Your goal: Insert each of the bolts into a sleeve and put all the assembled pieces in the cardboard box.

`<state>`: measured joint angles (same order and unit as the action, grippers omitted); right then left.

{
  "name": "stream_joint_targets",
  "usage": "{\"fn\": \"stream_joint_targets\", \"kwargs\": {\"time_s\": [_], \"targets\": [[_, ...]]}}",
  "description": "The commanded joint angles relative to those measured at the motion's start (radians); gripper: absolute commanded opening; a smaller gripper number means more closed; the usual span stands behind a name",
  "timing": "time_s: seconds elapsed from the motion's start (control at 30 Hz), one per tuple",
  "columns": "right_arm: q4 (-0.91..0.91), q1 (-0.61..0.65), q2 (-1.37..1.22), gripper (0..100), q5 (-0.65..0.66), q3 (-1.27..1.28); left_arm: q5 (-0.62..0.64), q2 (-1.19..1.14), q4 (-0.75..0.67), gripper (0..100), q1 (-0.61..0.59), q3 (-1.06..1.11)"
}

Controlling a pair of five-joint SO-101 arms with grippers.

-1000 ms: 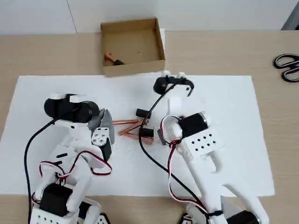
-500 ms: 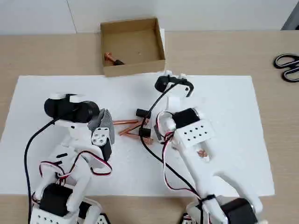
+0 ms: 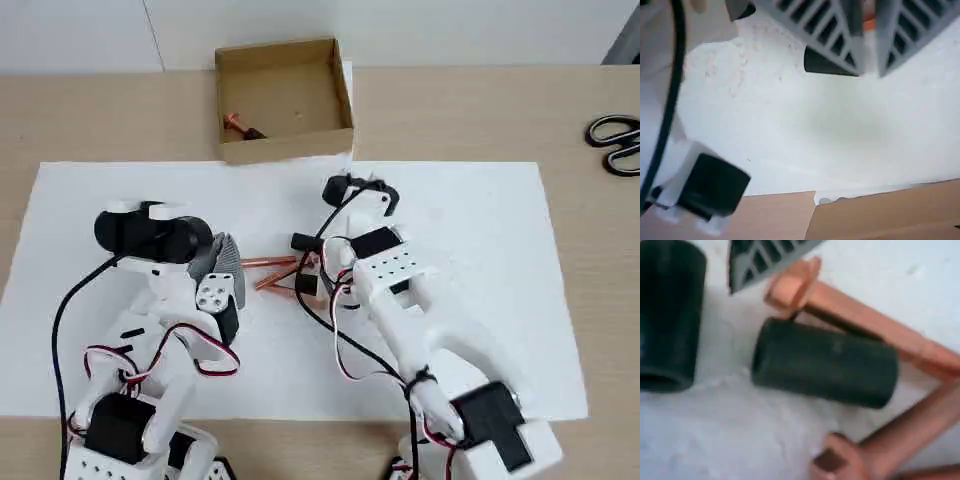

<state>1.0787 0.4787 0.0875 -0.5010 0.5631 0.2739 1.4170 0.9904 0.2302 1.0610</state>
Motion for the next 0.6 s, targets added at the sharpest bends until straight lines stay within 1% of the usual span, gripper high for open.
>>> {"fn": "stream_joint_targets", "kwargs": {"time_s": [0.0,0.57], "targets": [[-0.015,0.001,-0.027,23.1,-0.006,-0.011,0.000,0.009,0.003,1,0.002,-0.004],[-0.113,-0.004,-0.059,23.0,-0.002,-0.012,0.000,0.009,0.003,1,0.005,-0.004]]}}
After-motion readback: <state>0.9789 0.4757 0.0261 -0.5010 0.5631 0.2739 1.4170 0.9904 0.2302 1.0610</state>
